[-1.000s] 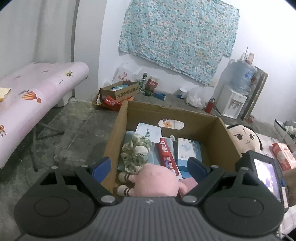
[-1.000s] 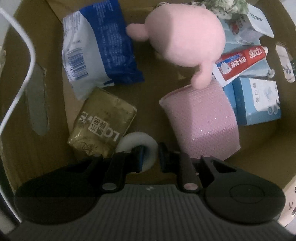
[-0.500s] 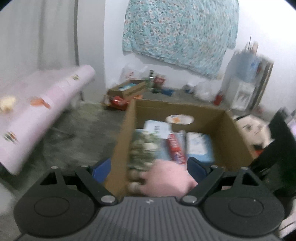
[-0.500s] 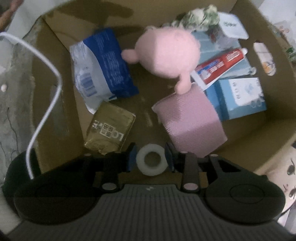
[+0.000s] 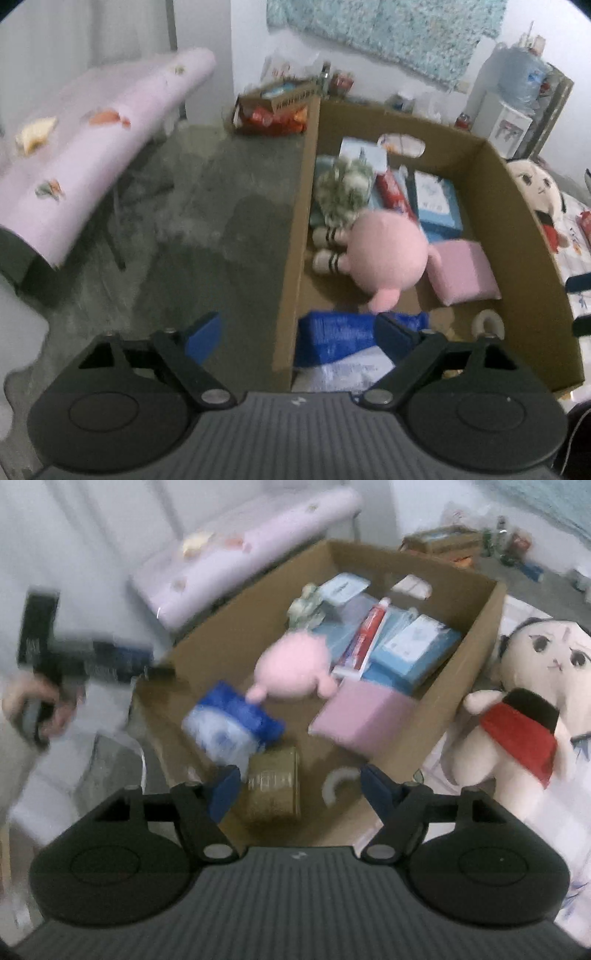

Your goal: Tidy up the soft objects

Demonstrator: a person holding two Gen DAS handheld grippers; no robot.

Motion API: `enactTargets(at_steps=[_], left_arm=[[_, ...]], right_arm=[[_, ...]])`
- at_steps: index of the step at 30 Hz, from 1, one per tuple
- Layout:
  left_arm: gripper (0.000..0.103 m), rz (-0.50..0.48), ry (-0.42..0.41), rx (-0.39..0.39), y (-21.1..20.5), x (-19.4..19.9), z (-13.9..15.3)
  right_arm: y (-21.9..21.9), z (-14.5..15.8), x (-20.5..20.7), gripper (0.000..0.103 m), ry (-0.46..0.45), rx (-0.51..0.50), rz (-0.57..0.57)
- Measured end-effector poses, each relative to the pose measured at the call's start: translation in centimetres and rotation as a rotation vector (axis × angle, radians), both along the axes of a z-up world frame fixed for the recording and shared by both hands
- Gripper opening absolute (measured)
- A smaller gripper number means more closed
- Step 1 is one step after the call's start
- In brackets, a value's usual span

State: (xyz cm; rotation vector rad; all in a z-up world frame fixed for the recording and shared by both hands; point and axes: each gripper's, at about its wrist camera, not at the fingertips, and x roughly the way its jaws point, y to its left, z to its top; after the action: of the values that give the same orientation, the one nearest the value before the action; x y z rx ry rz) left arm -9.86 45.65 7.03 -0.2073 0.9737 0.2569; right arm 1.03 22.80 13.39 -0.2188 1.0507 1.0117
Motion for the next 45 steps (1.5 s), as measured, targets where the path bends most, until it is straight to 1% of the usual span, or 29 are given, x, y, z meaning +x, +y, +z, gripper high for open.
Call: enactTargets(at_steps=[1,2,3,4,5,6,7,8,9,12,15,16,17,18,20,22,23,25,26,27,29,32,37,39,40,41,42,44,45], left_arm=[[0.071,-0.001,0.014,0.002,-0.2,0.1,-0.8],[0.055,-0.002,0.030,0.005,-0.4,0.2,-1.4],[0.048,-0.010,0.048,0.007,-0.8,0.4,-2.0],[0.048,-0.012,0.064,0.039,-1.3,0.4,-2.6],[0.045,-0.017,0.071,0.104,-2.2,0.3,-2.9],[0.044,-0.034,0.084,0.185,-3.2,0.1,-3.1],[0.041,-0.055,0.101,0.251,-4.2,0.1,-3.2],[0.041,-0.070,0.110,0.287,-4.9,-0.1,-3.4],[0.041,-0.076,0.108,0.298,-5.4,-0.4,-3.4],[0.040,-0.082,0.092,0.256,-6.0,-1.2,-3.0],[0.039,-0.078,0.079,0.248,-6.2,-1.5,-2.9],[0.039,-0.074,0.073,0.248,-6.2,-1.6,-2.9],[0.039,-0.072,0.070,0.247,-6.1,-1.6,-2.9],[0.039,-0.072,0.067,0.248,-6.2,-1.7,-2.8],[0.039,-0.069,0.063,0.248,-6.3,-1.6,-2.9],[0.039,-0.069,0.061,0.249,-6.5,-1.6,-2.9],[0.039,-0.068,0.059,0.249,-6.5,-1.7,-2.9],[0.039,-0.064,0.054,0.249,-6.7,-1.7,-3.0],[0.039,-0.063,0.051,0.251,-6.8,-1.8,-3.0],[0.039,-0.062,0.049,0.251,-6.9,-1.9,-3.0],[0.039,-0.061,0.044,0.250,-7.1,-2.2,-2.9],[0.039,-0.074,0.043,0.238,-8.0,-2.8,-2.6],[0.039,-0.081,0.018,0.197,-8.7,-4.5,-2.2],[0.042,-0.095,0.016,0.181,-8.6,-5.1,-1.9],[0.050,-0.108,0.010,0.189,-8.7,-5.3,-1.6],[0.063,-0.115,-0.001,0.230,-8.8,-5.7,-0.9],[0.067,-0.116,-0.011,0.290,-8.8,-5.8,0.0],[0.066,-0.130,-0.034,0.407,-9.5,-5.4,1.7],[0.066,-0.149,-0.053,0.427,-9.8,-5.0,2.6]], right_arm=[[-0.3,-0.2,-0.1,0.071,-0.017,0.027,-0.014],[-0.2,-0.3,-0.3,0.071,-0.053,0.025,-0.021],[-0.1,-0.4,-0.7,0.069,-0.098,0.015,-0.049],[0.1,-0.6,-1.0,0.069,-0.125,0.014,-0.060],[0.1,-0.9,-1.2,0.065,-0.151,0.013,-0.066],[0.2,-1.2,-1.6,0.057,-0.183,0.012,-0.070],[0.3,-1.4,-1.8,0.054,-0.213,0.001,-0.071],[0.3,-1.6,-1.9,0.054,-0.236,-0.010,-0.087],[0.0,-1.6,-1.9,0.054,-0.236,-0.005,-0.104],[-1.2,-1.4,-1.5,0.054,-0.200,0.024,-0.144],[-2.3,-1.5,-0.9,0.055,-0.160,0.041,-0.191],[-2.6,-1.5,-0.7,0.056,-0.145,0.048,-0.215],[-3.0,-1.4,-0.5,0.061,-0.140,0.055,-0.232],[-3.1,-1.5,-0.4,0.066,-0.149,0.048,-0.243],[-3.1,-1.6,-0.1,0.066,-0.188,0.014,-0.267],[-3.0,-2.0,0.3,0.066,-0.174,0.014,-0.265],[-2.8,-2.3,0.4,0.064,-0.158,0.016,-0.258],[-2.4,-3.2,0.5,0.056,-0.140,0.010,-0.252],[-2.1,-3.6,0.4,0.049,-0.133,0.003,-0.246],[-2.0,-4.1,0.2,0.040,-0.148,-0.014,-0.255],[-2.2,-4.7,-0.2,0.034,-0.176,-0.037,-0.256],[-4.0,-5.2,0.3,0.034,-0.091,0.009,-0.284],[-5.6,-5.3,-1.2,0.035,-0.080,0.005,-0.260],[-6.5,-5.4,-2.0,0.037,-0.056,0.015,-0.245],[-6.9,-5.4,-2.3,0.038,-0.038,0.023,-0.240],[-7.2,-5.5,-2.5,0.038,-0.023,0.030,-0.236],[-7.4,-5.6,-2.7,0.039,-0.003,0.037,-0.232],[-7.7,-5.6,-3.1,0.040,0.007,0.041,-0.221],[-7.7,-5.6,-3.3,0.041,0.002,0.041,-0.214]])
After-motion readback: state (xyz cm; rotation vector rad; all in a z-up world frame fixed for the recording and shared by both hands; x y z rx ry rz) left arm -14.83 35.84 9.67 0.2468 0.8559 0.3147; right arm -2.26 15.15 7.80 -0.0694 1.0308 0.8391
